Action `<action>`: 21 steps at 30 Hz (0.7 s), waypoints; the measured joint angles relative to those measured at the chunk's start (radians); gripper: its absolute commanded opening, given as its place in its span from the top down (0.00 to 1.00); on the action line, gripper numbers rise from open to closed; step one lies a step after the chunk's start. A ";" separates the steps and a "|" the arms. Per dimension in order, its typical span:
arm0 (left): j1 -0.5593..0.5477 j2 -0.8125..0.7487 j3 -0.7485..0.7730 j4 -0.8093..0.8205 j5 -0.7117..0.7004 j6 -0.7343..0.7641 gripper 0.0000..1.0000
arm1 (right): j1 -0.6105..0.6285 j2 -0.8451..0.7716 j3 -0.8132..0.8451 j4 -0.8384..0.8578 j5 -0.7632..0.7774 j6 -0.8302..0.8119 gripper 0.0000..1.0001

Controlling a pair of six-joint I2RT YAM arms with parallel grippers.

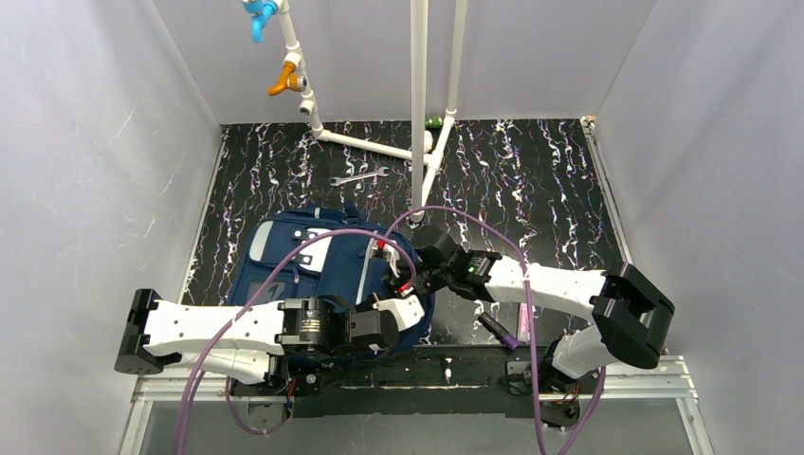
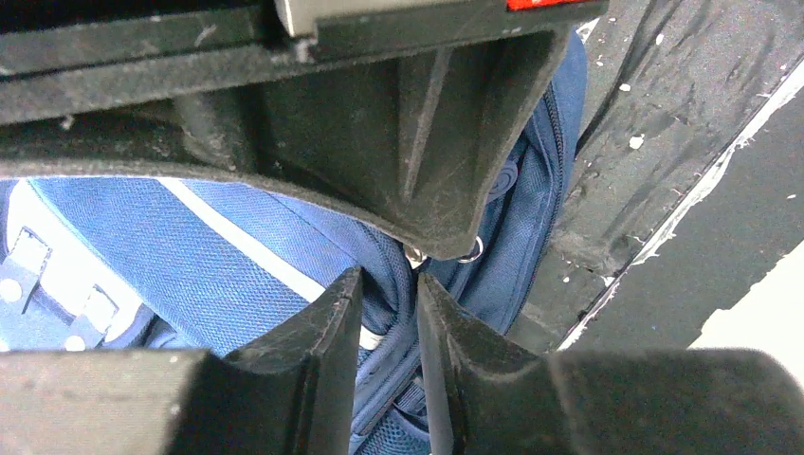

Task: Pack the student bag
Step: Zip the student bag at the center of the board.

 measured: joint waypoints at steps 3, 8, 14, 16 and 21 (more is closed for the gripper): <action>-0.003 0.010 0.000 0.001 -0.010 -0.010 0.90 | 0.000 0.000 0.002 -0.016 0.004 -0.001 0.99; -0.006 -0.003 0.000 0.000 -0.030 -0.035 1.00 | 0.002 -0.003 0.082 -0.164 0.051 -0.122 0.99; -0.009 -0.007 0.000 -0.003 -0.044 -0.068 1.00 | 0.007 -0.066 0.161 -0.401 0.240 -0.447 0.99; -0.009 -0.013 0.000 0.004 -0.049 -0.074 1.00 | 0.010 -0.084 0.172 -0.430 0.291 -0.565 0.99; -0.012 -0.028 0.000 0.008 -0.058 -0.082 1.00 | -0.002 -0.087 0.193 -0.456 0.383 -0.774 0.99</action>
